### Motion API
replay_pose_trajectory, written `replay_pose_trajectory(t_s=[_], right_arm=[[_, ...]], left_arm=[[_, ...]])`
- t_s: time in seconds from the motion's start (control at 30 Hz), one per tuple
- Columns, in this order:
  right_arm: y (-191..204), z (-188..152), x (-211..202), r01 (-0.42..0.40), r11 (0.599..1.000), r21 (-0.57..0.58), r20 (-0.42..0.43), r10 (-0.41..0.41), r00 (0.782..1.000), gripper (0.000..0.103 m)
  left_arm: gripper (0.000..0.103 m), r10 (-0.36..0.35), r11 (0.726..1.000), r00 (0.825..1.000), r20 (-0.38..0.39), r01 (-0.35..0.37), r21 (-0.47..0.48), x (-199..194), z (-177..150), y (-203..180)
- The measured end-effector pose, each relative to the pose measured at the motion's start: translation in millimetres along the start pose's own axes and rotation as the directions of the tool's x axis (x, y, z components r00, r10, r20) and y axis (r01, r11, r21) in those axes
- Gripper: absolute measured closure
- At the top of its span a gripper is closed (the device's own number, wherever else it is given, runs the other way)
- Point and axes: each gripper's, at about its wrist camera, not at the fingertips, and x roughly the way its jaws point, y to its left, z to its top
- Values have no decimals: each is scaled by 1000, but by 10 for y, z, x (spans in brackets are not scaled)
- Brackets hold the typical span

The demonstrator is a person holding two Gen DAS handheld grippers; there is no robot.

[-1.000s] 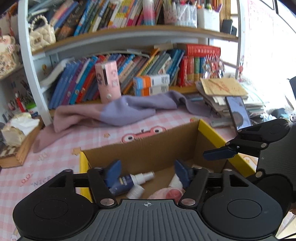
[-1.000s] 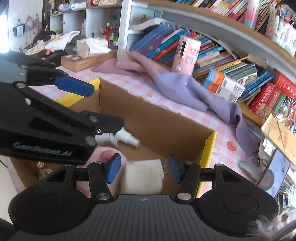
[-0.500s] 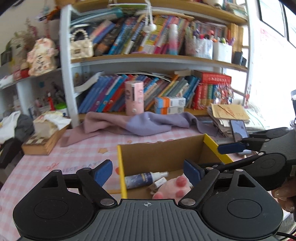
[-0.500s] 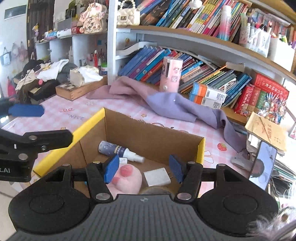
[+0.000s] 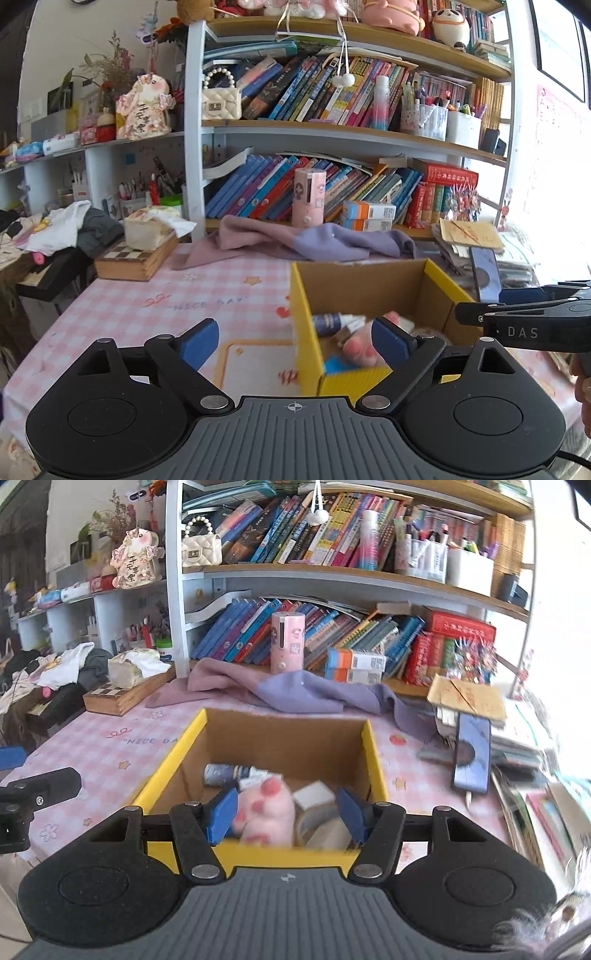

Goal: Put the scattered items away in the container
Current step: 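Withdraw both open tools up and away from the yellow box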

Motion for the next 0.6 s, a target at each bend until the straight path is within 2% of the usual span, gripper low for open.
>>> replay_pose_trajectory(t_s=[0.17, 0.4, 0.6], right_arm=[[324, -282, -348, 17, 1000, 2, -1, -17, 1000, 45], [607, -648, -732, 35, 998, 48, -14, -34, 999, 45], [672, -893, -937, 65, 992, 107, -47, -60, 997, 45]], left_arm=[[11, 11, 1000, 999, 41, -11, 15, -376, -218, 134], [8, 31, 997, 1000, -1, -31, 71, -769, -472, 292], [7, 62, 996, 997, -49, -58, 64, -930, -665, 425]])
